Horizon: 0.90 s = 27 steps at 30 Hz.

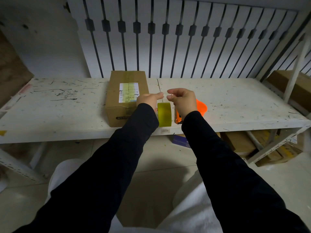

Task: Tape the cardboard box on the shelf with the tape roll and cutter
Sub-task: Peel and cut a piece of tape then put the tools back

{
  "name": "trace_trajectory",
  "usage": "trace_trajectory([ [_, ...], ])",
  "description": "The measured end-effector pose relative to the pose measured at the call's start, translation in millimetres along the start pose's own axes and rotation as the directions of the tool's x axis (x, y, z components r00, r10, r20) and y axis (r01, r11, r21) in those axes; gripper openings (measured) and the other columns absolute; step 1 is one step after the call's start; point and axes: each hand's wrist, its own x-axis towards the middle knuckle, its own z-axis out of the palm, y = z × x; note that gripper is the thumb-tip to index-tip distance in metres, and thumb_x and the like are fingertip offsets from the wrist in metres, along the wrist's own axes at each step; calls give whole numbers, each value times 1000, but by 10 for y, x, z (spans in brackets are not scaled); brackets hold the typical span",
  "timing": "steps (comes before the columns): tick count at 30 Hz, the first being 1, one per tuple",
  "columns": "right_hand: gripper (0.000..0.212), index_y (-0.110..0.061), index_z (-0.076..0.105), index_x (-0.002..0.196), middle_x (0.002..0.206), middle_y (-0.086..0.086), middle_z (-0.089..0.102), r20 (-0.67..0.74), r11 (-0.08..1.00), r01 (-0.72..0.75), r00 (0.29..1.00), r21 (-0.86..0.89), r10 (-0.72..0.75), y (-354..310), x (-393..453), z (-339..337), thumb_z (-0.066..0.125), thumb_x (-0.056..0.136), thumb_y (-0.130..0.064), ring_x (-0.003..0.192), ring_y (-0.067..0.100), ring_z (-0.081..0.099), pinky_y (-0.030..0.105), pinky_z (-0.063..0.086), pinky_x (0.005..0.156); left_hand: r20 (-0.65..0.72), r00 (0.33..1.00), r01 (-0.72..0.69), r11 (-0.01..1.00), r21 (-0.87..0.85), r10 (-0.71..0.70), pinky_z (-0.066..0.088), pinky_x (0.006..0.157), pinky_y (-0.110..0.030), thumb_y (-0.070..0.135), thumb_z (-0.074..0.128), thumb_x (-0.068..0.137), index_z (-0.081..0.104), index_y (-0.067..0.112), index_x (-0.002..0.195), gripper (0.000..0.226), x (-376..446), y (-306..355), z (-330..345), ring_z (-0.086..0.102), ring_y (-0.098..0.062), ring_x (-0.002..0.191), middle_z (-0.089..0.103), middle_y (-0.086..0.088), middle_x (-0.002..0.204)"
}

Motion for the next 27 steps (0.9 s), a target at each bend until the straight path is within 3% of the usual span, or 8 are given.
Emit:
trace_trajectory([
  [3,21,-4,67,107,91,2,64,2,1000,10,1000,-24,-10,8,6,7,60,88,-6,74,1,56,8,41,66,0,999,-38,999,22,38,52,95,-37,21,68,84,64,2,117,39,-2,-29,1,52,-16,95,64,-10,122],
  [10,13,-1,70,93,83,2,63,7,994,45,999,-99,-45,32,7,34,62,87,-9,82,13,57,12,42,67,-30,990,-137,986,90,140,49,100,-41,24,69,83,69,2,107,33,-11,-85,-25,58,-20,99,69,-12,116],
  [14,5,-10,62,86,103,8,61,19,999,28,999,-45,-27,35,-20,68,58,89,-11,98,18,56,28,44,88,-41,982,-179,979,93,183,48,102,-42,24,69,82,68,2,109,34,-9,-88,-42,60,-25,110,68,-14,116],
  [21,24,-21,55,72,89,6,66,80,997,68,994,37,-71,-6,-33,87,51,92,-7,90,19,63,20,47,78,-28,974,-223,972,70,226,49,100,-42,21,67,85,66,2,113,34,-55,-63,-53,64,-22,100,69,-15,110],
  [23,25,-21,55,72,84,4,66,94,998,61,994,33,-64,-4,-20,78,51,92,-7,88,18,63,21,47,79,7,968,-252,960,120,253,49,100,-43,22,67,85,60,5,123,42,-55,-55,-59,63,-23,105,66,-13,117],
  [25,23,-18,56,72,79,0,63,102,998,64,993,15,-65,7,1,56,52,92,-8,87,18,60,23,46,79,79,956,-292,944,154,283,47,102,-45,18,67,84,42,14,139,61,-29,-53,-77,56,-25,117,55,-11,134],
  [27,15,-12,58,79,75,-3,58,107,998,61,993,-22,-58,24,14,42,51,92,-9,86,19,56,26,44,79,165,931,-353,918,184,325,47,100,-44,10,63,86,36,23,141,62,-7,-57,-94,45,-24,126,42,-9,143],
])
